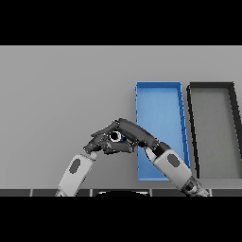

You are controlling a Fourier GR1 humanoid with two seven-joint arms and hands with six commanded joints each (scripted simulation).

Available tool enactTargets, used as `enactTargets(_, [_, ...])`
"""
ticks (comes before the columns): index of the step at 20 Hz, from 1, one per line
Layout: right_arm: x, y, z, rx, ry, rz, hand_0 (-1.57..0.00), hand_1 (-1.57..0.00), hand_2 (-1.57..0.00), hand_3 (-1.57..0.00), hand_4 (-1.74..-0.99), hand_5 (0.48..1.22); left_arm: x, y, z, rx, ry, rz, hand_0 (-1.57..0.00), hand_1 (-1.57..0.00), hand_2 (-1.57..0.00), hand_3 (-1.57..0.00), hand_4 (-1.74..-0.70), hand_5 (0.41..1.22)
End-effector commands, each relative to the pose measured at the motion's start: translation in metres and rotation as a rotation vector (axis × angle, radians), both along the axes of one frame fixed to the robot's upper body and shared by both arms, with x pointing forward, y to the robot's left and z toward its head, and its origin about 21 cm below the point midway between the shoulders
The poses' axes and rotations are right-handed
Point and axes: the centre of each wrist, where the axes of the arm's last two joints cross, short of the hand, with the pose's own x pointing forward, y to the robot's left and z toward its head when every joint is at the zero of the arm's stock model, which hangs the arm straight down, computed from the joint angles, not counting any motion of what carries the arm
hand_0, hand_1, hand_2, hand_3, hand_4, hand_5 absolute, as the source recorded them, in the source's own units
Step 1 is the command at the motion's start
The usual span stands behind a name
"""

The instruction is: Pick up the blue pipe and place it into the blue bin.

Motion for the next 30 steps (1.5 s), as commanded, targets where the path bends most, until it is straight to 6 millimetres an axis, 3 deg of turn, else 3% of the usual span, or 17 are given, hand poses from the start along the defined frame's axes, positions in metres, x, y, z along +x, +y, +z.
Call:
enactTargets(1, [-0.002,-0.001,0.001,-0.008,0.008,-0.007,-1.56,-1.56,-1.56,-1.55,-1.736,1.205,0.001,0.0,0.001,0.021,-0.002,-0.029,-0.94,-0.86,-0.83,-0.75,-1.37,1.221])
enactTargets(3, [-0.001,0.002,0.0,-0.037,0.047,-0.026,-1.56,-1.56,-1.56,-1.56,-1.738,1.211,0.002,0.0,-0.002,0.082,0.0,-0.053,-0.6,-0.55,-0.53,-0.48,-1.21,1.221])
enactTargets(6, [-0.008,0.003,0.001,-0.028,0.029,-0.036,-1.57,-1.57,-1.57,-1.56,-1.739,1.216,0.002,0.003,-0.001,0.115,0.013,-0.03,-0.31,-0.28,-0.27,-0.24,-1.05,0.938])
enactTargets(9, [-0.004,0.004,0.0,-0.031,0.018,-0.056,-1.57,-1.57,-1.57,-1.57,-1.74,1.218,0.005,0.006,-0.001,0.126,0.052,-0.002,-0.16,-0.14,-0.14,-0.12,-0.98,0.704])
enactTargets(13, [-0.006,0.005,0.002,0.013,0.036,-0.031,-1.57,-1.57,-1.57,-1.57,-1.741,1.22,0.003,0.005,-0.003,0.142,0.089,0.015,-0.06,-0.06,-0.06,-0.05,-0.96,0.538])
enactTargets(15, [-0.002,0.003,0.002,0.048,0.067,-0.026,-1.57,-1.57,-1.57,-1.57,-1.741,1.22,0.001,0.005,-0.007,0.144,0.079,0.016,-0.04,-0.04,-0.04,-0.03,-0.94,0.495])
enactTargets(18, [-0.001,-0.001,0.02,0.11,0.11,-0.016,-1.57,-1.57,-1.57,-1.57,-1.741,1.221,0.002,0.005,-0.008,0.164,0.086,0.025,-0.02,-0.02,-0.02,-0.02,-0.92,0.474])
enactTargets(25, [0.021,-0.019,0.108,0.248,0.063,0.04,-1.57,-1.57,-1.57,-1.57,-1.741,1.221,0.003,0.003,-0.004,0.173,0.096,0.019,0.0,0.0,0.0,0.0,-0.91,0.437])
enactTargets(28, [0.032,-0.034,0.145,0.312,-0.035,-0.118,-1.57,-1.57,-1.57,-1.57,-1.741,1.221,-0.001,0.007,-0.004,0.183,0.103,0.023,0.0,0.0,0.0,0.0,-0.9,0.432])
enactTargets(30, [0.043,-0.055,0.158,0.309,-0.045,-0.227,-1.57,-1.57,-1.57,-1.57,-1.741,1.221,0.001,0.01,-0.003,0.193,0.096,0.025,0.0,0.0,0.0,0.0,-0.89,0.428])
